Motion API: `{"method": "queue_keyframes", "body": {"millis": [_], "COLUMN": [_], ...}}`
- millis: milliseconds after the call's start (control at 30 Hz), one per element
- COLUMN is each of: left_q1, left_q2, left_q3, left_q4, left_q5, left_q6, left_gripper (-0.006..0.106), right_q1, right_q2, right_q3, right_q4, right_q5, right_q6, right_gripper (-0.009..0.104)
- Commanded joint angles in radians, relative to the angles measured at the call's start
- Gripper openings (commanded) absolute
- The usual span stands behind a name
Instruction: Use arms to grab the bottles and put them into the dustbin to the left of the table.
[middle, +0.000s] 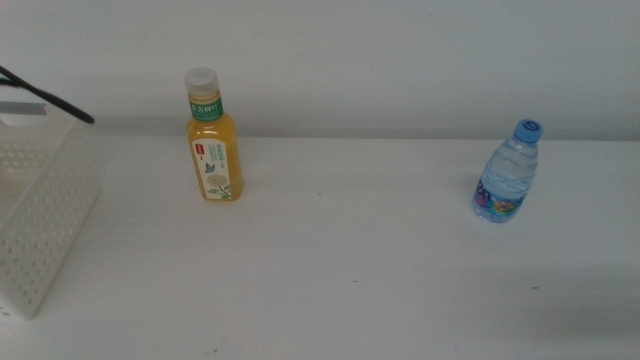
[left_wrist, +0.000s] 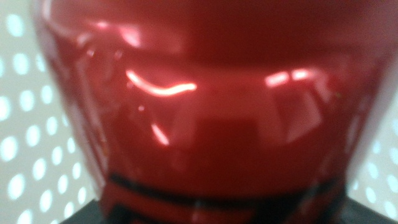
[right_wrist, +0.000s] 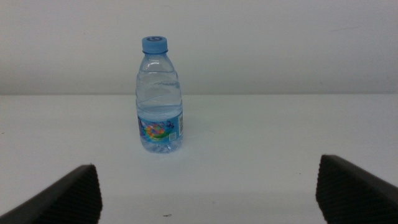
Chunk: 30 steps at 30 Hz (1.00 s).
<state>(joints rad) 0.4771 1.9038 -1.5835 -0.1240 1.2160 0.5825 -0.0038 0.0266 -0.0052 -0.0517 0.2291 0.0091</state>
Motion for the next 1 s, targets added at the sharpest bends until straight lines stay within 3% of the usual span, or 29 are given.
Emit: {"method": "queue_keyframes", "body": {"millis": [0,100,333,367,667,833,967], "left_q1": [0.001,0.001,-0.002,-0.004,-0.146,-0.317,-0.472], "left_q2": [0.013,0.029,0.026,0.021,-0.175,-0.381,-0.548], "left_q3": [-0.015,-0.013,-0.024,-0.028,-0.034,0.069,0.232], "left_q4": [-0.008,0.004,0.057,0.062,0.036,0.012,0.019], "left_q5": [0.016,0.011,0.052,0.073,0.096,0.079,-0.042], "left_q6": [0.010,0.010,0.008,-0.006,-0.202,-0.324,-0.329], "left_gripper": [0.010,0.026,0.091,0.094,0.094,0.094,0.094], "right_q1": [-0.006,-0.006,-0.006,-0.006,-0.006,-0.006,-0.006], "right_q2": [-0.005,-0.005,-0.005,-0.005,-0.005,-0.005,-0.005], "right_q3": [0.044,0.044,0.044,0.044,0.044,0.044,0.044], "right_q4": [-0.007,-0.007,-0.007,-0.007,-0.007,-0.007,-0.007], "right_q5": [-0.006,-0.006,-0.006,-0.006,-0.006,-0.006,-0.006], "right_q6": [-0.001,-0.001,-0.001,-0.001,-0.001,-0.001,-0.001], "right_gripper": [0.092,0.092,0.092,0.092,0.092,0.092,0.092]}}
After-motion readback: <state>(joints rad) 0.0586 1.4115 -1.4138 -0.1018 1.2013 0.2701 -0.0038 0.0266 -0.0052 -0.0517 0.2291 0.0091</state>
